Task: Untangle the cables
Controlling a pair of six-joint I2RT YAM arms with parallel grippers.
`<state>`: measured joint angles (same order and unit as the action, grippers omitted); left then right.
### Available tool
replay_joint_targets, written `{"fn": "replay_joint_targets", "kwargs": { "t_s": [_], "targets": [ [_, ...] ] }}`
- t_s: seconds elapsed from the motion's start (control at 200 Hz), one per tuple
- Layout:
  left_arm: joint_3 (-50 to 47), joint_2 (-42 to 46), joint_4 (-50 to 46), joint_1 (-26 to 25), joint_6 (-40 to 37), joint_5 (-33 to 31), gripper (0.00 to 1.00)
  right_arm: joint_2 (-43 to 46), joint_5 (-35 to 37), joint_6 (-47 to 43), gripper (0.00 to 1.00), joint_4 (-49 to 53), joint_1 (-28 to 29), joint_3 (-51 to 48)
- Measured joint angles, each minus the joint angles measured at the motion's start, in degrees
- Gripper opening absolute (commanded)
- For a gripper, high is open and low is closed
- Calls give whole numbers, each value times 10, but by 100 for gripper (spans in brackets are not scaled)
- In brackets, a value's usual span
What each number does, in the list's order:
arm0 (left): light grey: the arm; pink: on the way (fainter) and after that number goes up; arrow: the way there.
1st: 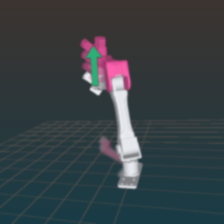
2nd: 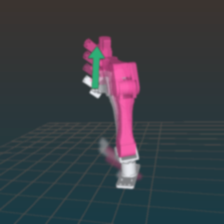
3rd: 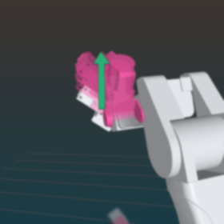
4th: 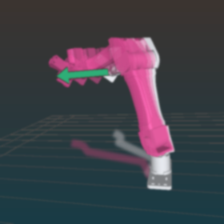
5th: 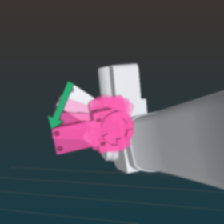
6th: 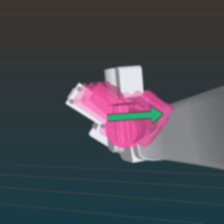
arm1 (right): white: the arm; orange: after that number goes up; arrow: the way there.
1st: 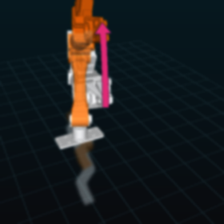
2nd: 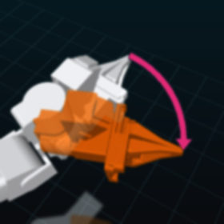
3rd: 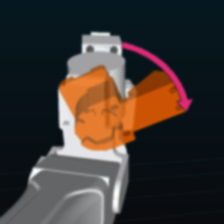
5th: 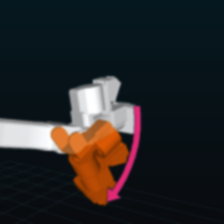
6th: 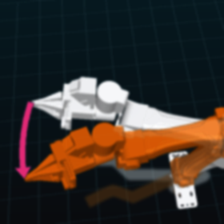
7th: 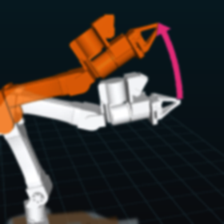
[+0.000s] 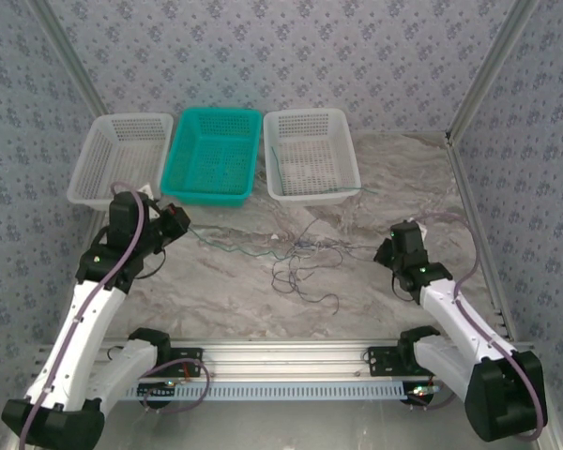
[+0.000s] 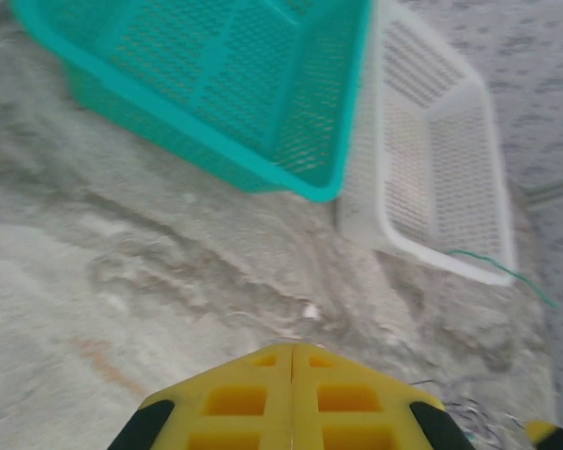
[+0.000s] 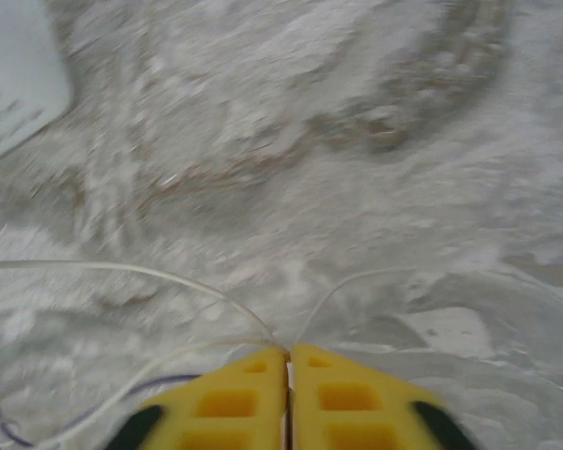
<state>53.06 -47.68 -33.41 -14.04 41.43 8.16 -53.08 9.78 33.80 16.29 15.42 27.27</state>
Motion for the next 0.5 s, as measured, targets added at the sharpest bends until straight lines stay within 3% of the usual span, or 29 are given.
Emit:
{"fn": "replay_joint_targets", "kwargs": {
  "t_s": [0.085,0.245,0.28,0.395,0.5],
  "targets": [
    [-29,-5,34,-7,3,31,0,0,10,-35,56,-2,87,17],
    [-54,-23,46,-18,3,53,0,-2,47,-86,78,2,218,70],
    [-54,-22,47,-19,2,56,0,-5,47,-97,91,1,236,80],
    [-54,-15,57,-22,-2,56,0,-39,35,-127,95,-24,289,108],
    [-54,-9,63,-23,-5,56,0,-120,29,-158,98,-43,336,148]
  ]
}}
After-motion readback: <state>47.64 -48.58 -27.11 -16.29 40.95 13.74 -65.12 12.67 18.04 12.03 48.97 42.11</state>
